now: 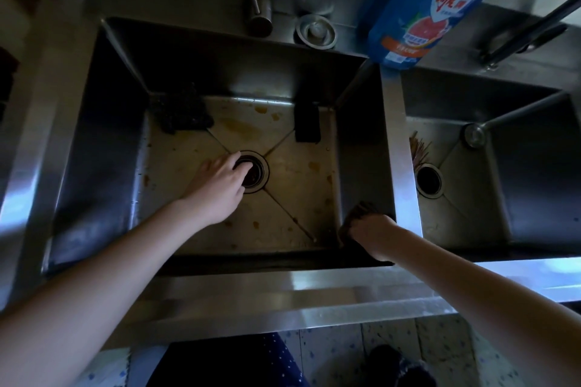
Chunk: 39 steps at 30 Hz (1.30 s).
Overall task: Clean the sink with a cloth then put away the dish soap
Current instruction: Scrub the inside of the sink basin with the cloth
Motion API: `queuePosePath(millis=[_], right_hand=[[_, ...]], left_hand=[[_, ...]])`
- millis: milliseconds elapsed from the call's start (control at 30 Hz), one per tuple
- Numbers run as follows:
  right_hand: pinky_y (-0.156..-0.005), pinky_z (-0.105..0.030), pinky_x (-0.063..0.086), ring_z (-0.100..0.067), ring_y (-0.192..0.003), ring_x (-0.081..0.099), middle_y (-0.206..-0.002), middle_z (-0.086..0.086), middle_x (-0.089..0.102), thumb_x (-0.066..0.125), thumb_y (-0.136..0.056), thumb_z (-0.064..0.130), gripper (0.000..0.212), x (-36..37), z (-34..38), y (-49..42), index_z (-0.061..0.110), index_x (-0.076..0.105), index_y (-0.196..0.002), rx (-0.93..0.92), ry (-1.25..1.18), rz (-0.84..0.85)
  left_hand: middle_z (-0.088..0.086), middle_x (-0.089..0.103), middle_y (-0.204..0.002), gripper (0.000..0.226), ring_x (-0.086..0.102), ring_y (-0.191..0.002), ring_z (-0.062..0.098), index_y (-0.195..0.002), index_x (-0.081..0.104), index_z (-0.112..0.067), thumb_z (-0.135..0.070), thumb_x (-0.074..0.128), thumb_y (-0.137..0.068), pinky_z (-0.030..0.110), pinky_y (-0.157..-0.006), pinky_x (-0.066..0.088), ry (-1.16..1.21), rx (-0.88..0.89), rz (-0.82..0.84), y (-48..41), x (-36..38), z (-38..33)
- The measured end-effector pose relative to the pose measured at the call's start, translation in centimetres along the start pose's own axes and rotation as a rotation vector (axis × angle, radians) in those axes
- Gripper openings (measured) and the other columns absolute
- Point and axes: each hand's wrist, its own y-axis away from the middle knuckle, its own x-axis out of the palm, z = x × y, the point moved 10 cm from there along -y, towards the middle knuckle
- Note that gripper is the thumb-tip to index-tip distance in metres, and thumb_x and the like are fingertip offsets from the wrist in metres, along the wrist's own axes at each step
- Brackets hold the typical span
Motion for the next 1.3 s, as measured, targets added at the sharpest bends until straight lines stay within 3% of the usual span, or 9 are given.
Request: queuePosePath(millis=[100, 200, 333, 500, 833, 1300], right_hand=[[-0.109, -0.046, 0.037, -0.031, -0.128, 0.046, -0.139, -0.011, 0.047, 0.051, -0.093, 0.010, 0.040, -1.0, -1.7, -1.2, 0.012, 0.049, -0.134, 0.058, -0.052, -0.055], [-0.117, -0.048, 0.021, -0.031, -0.130, 0.044, -0.140, -0.012, 0.047, 0.052, -0.093, 0.016, 0.044, -3.1, -3.6, -2.0, 0.012, 0.045, -0.136, 0.129, 0.013, -0.149], [-0.120, -0.049, 0.005, -0.036, -0.140, 0.027, -0.149, -0.015, 0.035, 0.055, -0.090, 0.016, 0.059, -5.2, -6.1, -2.9, 0.012, 0.033, -0.144, 0.243, 0.049, -0.199], [-0.119, -0.046, 0.011, -0.036, -0.137, 0.032, -0.146, -0.015, 0.037, 0.061, -0.086, 0.013, 0.067, -6.2, -7.7, -2.8, 0.008, 0.029, -0.145, 0.294, -0.016, -0.249], [-0.121, -0.046, 0.000, -0.031, -0.135, 0.036, -0.145, -0.010, 0.043, 0.048, -0.093, 0.017, 0.050, -3.3, -3.3, -0.8, 0.014, 0.038, -0.142, 0.147, -0.012, -0.212], [-0.121, -0.041, 0.007, -0.027, -0.134, 0.040, -0.143, -0.005, 0.045, 0.050, -0.093, 0.014, 0.044, -2.8, -2.3, 1.5, 0.016, 0.046, -0.137, 0.167, -0.060, -0.247]], left_hand=[[0.008, 0.019, -0.154, 0.051, 0.019, -0.141, 0.026, -0.144, 0.029, -0.020, -0.023, 0.044, -0.096, 0.043, -0.113, 0.018, -0.012, -0.002, -0.004, 0.2, -0.1, 0.2], [0.008, 0.019, -0.154, 0.051, 0.018, -0.141, 0.026, -0.144, 0.028, -0.019, -0.023, 0.044, -0.096, 0.042, -0.113, 0.018, -0.020, -0.013, 0.000, 0.3, -0.2, 0.5], [0.008, 0.018, -0.154, 0.050, 0.017, -0.141, 0.026, -0.144, 0.027, -0.020, -0.023, 0.044, -0.096, 0.042, -0.113, 0.017, -0.024, -0.026, 0.013, 0.2, -0.2, 0.9], [0.008, 0.019, -0.154, 0.050, 0.019, -0.141, 0.026, -0.144, 0.028, -0.020, -0.023, 0.044, -0.096, 0.043, -0.113, 0.019, -0.027, -0.028, 0.014, -0.1, 0.0, 0.7], [0.006, 0.014, -0.156, 0.051, 0.012, -0.143, 0.026, -0.146, 0.024, -0.021, -0.026, 0.040, -0.098, 0.044, -0.114, 0.017, 0.024, 0.031, 0.114, 0.4, 2.4, -3.2], [-0.004, 0.001, -0.158, 0.062, -0.003, -0.144, 0.018, -0.148, 0.014, -0.027, -0.057, 0.024, -0.094, 0.046, -0.115, 0.005, 0.076, 0.043, 0.309, 7.6, 6.1, -6.8]])
